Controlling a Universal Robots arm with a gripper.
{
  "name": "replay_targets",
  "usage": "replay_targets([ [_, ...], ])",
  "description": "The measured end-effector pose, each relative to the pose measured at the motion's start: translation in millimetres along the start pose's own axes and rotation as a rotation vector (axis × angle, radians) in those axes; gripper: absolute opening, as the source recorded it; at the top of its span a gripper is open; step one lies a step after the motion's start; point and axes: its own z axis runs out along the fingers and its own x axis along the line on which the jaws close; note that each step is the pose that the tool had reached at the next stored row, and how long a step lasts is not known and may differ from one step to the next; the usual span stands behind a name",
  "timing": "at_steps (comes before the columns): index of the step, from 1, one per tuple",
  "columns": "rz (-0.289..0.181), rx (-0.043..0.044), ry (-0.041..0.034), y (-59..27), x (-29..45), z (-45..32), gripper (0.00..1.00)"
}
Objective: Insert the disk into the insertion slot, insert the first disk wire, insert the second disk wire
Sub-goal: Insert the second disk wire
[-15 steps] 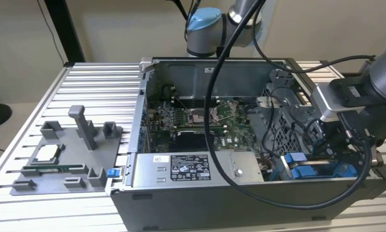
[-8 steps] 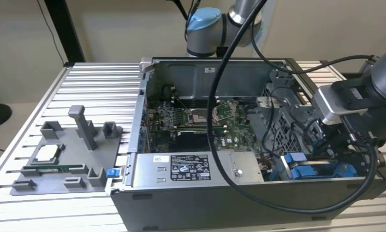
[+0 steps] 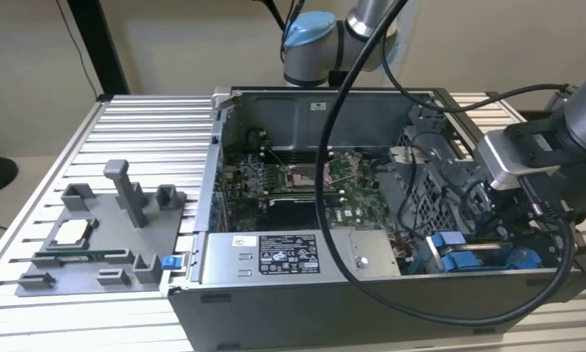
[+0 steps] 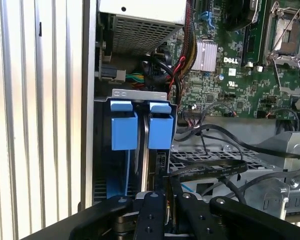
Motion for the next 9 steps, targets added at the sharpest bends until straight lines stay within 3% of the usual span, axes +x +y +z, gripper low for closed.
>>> replay_targets([
  [9,0.000,0.0004,0.0008,0.3,1.2,4.8,0.00],
])
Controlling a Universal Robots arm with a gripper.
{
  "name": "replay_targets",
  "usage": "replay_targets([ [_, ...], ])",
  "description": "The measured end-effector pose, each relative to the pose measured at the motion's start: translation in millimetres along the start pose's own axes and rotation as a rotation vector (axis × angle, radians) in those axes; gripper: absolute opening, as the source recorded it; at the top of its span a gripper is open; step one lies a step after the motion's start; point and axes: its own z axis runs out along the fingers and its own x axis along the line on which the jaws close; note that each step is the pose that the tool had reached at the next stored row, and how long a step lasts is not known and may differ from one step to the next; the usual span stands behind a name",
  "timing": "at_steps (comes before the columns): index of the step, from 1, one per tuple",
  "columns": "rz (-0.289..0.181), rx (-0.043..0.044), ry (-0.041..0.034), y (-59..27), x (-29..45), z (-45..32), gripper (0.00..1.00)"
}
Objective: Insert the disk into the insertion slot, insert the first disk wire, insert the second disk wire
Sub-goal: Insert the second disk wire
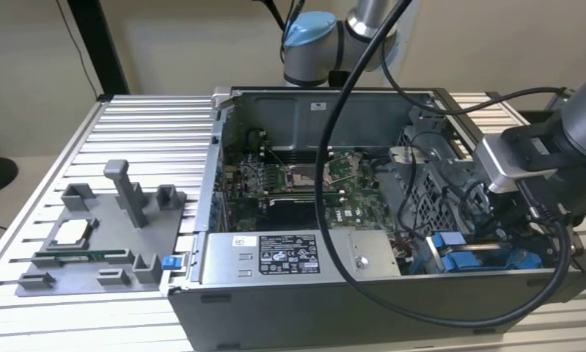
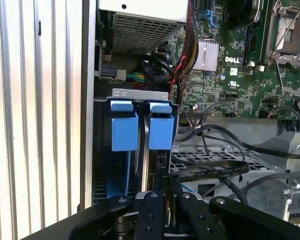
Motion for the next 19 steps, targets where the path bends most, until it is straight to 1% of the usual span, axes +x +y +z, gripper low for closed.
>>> replay_targets([
  [2,0.000,0.0009,0.0008,0.3,0.6,2.3,0.00],
  [5,0.000,0.0018,-0.0001,0.6,1.4,6.3,0.00],
  [10,0.000,0.0018,0.0003,0.6,1.4,6.6,0.00],
  [11,0.000,0.0020,-0.0008,0.6,1.5,7.2,1.00],
  [13,0.000,0.0020,-0.0037,0.6,1.8,8.0,1.00],
  [14,0.000,0.0020,-0.0040,0.5,1.6,6.3,1.00],
  [19,0.001,0.0013,-0.0074,-0.6,-2.2,-8.9,1.00],
])
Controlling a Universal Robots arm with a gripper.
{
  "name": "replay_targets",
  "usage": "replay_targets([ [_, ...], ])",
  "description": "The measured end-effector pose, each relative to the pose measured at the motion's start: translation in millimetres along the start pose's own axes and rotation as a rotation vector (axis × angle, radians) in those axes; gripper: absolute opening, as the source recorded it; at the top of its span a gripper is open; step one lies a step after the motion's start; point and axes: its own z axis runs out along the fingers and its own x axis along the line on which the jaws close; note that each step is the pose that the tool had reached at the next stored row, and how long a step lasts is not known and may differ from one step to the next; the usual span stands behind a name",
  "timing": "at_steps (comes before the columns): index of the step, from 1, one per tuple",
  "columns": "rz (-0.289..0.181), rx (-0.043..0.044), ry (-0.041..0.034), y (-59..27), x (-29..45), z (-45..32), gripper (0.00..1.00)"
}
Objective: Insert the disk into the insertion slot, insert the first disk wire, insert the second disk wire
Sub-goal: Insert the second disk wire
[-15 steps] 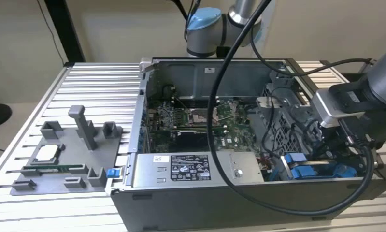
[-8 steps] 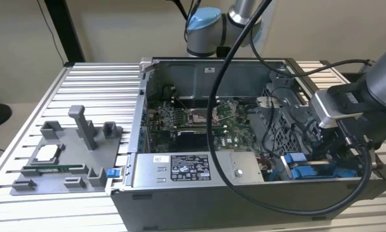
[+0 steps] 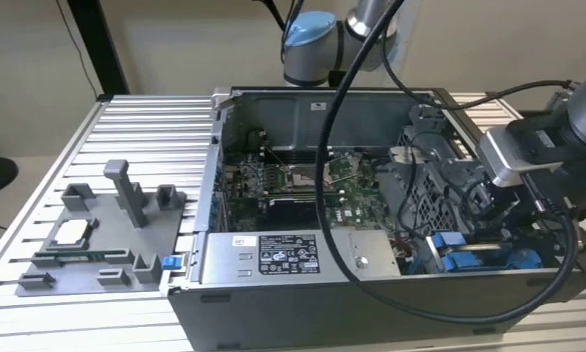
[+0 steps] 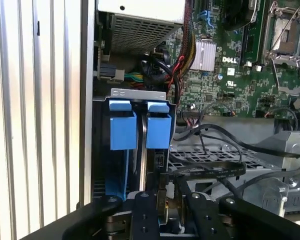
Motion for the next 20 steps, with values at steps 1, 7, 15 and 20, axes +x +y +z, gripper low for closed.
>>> replay_targets([
  [1,0.000,-0.0001,-0.0003,-0.3,-0.9,-3.5,1.00],
  [7,0.000,-0.0004,-0.0009,-2.5,-7.2,-28.5,1.00],
  [15,0.000,-0.0005,-0.0018,-4.5,-13.6,-54.1,1.00],
  [20,0.000,-0.0006,-0.0016,-4.6,-13.7,-54.5,1.00],
])
